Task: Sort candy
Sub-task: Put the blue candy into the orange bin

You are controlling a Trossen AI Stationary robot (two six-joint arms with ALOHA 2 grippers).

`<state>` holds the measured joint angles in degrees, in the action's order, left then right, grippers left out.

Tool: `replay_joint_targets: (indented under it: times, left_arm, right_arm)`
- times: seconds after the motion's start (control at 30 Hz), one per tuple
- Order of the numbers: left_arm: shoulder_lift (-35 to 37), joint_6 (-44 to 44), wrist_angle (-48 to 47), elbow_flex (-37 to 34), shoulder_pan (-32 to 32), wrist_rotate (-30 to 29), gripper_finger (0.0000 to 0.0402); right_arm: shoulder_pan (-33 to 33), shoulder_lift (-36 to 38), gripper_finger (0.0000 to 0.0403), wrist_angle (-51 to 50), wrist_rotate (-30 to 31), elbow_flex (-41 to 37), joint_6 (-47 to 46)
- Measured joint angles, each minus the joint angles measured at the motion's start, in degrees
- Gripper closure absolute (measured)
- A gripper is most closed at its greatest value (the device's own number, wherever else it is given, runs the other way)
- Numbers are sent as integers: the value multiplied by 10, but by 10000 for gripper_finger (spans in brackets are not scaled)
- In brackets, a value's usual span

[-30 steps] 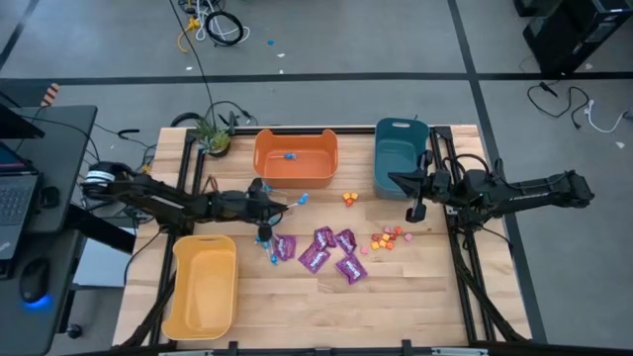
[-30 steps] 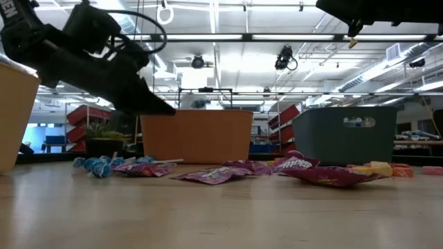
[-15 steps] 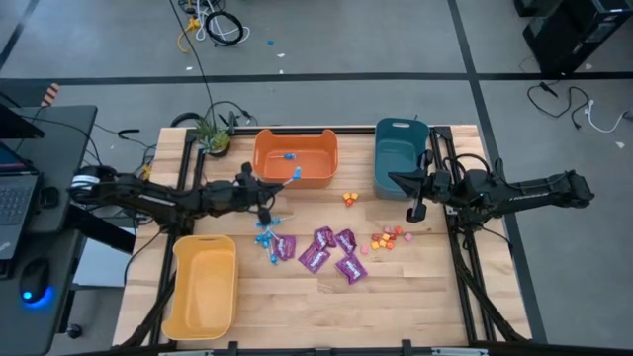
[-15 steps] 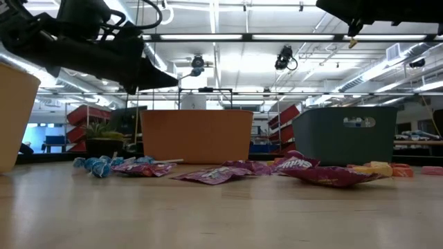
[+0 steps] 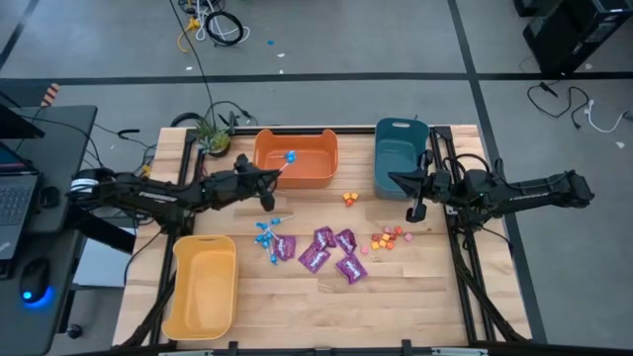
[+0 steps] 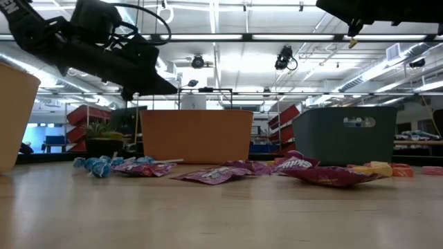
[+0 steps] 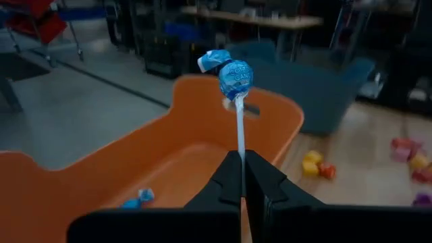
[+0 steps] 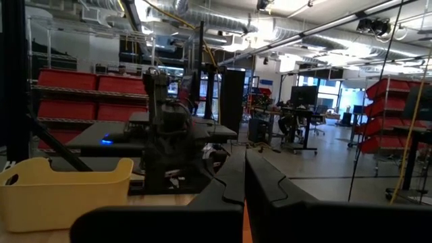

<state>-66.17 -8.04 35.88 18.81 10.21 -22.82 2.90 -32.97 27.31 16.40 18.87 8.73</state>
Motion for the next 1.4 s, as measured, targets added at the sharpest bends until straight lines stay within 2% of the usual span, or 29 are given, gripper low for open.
replay_joint_targets:
  times: [0.23,0.87,1.13,1.4]
  left_arm:
    - [0,16,-187,76,19,30,401]
    - [0,33,-497,213,93,65,401]
    - [0,33,-567,245,134,137,401]
    - [0,29,-589,247,156,145,401]
  right_arm:
    - [0,0,403,0,0,0,0]
    - [0,0,403,-1,0,0,0]
    - [0,0,402,-1,0,0,0]
    - [0,0,402,-2,0,0,0]
